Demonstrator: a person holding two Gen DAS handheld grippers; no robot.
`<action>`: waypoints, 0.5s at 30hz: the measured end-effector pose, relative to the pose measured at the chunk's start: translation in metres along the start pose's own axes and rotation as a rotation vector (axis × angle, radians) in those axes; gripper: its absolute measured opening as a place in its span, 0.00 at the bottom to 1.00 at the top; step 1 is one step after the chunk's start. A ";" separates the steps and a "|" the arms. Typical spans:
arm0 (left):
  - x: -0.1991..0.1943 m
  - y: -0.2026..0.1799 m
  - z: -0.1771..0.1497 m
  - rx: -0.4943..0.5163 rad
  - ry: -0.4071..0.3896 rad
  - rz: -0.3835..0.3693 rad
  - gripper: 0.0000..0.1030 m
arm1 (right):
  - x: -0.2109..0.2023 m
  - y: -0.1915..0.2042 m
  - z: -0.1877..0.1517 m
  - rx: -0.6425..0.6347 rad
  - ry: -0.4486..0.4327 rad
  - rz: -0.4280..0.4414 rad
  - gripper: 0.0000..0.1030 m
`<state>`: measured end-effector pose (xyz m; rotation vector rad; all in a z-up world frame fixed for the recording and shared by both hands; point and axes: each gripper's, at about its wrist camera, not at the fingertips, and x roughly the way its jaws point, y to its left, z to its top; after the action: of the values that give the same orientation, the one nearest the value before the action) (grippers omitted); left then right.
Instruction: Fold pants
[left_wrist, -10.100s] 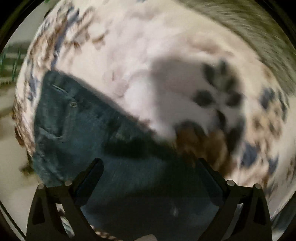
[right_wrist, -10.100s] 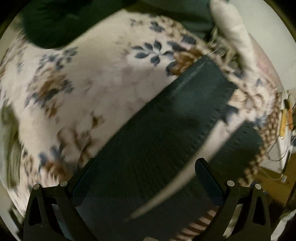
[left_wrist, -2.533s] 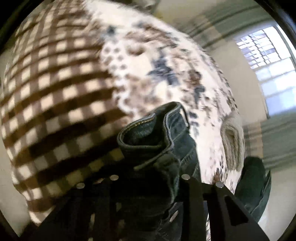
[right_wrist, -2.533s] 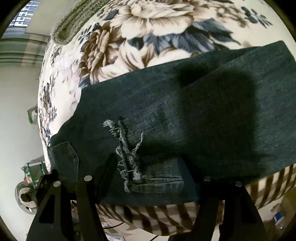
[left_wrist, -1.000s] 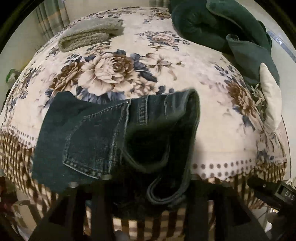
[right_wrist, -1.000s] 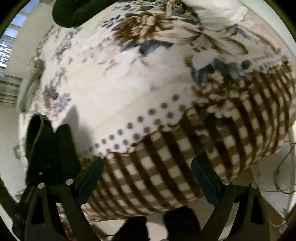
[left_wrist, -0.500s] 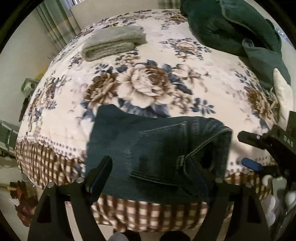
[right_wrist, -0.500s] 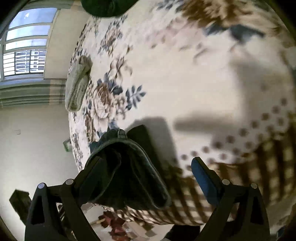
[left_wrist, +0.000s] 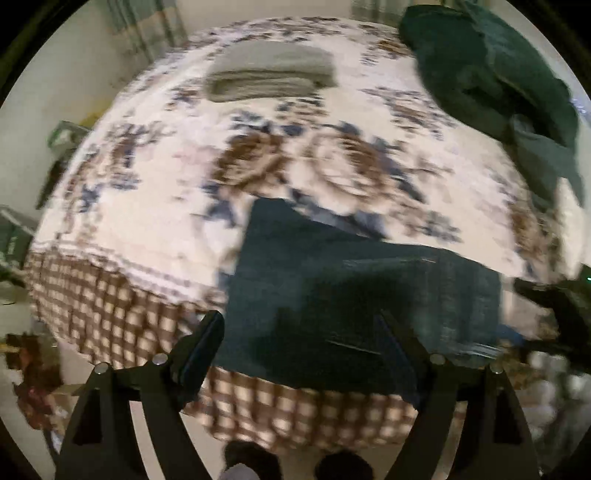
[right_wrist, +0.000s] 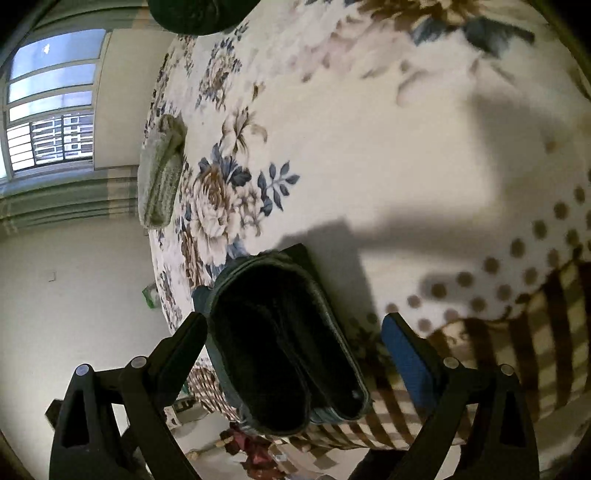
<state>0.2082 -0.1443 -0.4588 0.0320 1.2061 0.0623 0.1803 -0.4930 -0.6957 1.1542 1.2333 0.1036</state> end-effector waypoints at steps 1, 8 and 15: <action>0.009 0.010 0.003 -0.011 0.010 0.040 0.79 | -0.003 0.001 0.000 -0.004 -0.012 0.000 0.94; 0.051 0.065 0.023 -0.128 0.079 0.092 0.79 | 0.015 0.028 0.001 -0.122 0.009 -0.020 0.98; 0.052 0.088 0.007 -0.212 0.122 0.049 0.79 | 0.073 0.011 -0.004 -0.143 0.200 -0.124 0.38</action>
<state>0.2302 -0.0532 -0.4993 -0.1292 1.3150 0.2378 0.2120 -0.4403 -0.7360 0.9584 1.4476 0.2149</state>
